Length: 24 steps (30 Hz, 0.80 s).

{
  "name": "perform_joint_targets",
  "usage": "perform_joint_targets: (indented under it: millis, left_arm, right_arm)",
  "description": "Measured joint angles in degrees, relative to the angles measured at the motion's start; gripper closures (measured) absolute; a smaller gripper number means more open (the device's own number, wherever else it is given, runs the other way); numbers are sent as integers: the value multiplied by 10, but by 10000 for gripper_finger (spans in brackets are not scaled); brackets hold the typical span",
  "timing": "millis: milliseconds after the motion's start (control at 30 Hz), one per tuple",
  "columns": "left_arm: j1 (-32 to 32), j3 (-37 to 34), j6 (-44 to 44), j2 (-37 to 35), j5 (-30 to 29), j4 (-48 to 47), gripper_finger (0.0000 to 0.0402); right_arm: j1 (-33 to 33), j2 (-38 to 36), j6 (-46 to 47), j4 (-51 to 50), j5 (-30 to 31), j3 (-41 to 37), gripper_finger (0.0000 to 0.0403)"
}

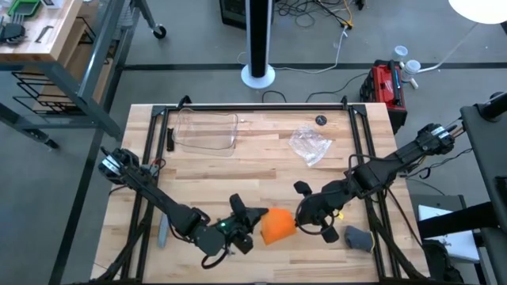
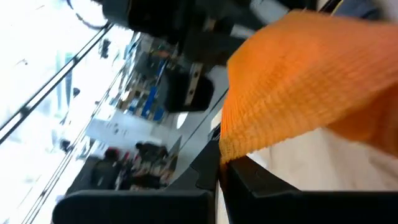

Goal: Roll bandage
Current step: Roll the orange bandage

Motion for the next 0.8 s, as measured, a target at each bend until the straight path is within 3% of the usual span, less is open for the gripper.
perform_joint_targets:
  millis: [400,567,800]
  left_arm:
    - [-3,0,-26,-4,-94,-10,401]
    - [-3,0,-53,-4,-87,-38,401]
    - [-4,0,-76,-5,-96,-50,401]
  right_arm:
    - [0,0,47,-2,16,0,403]
    - [0,0,87,64,26,0,403]
    - [0,0,70,127,1,0,403]
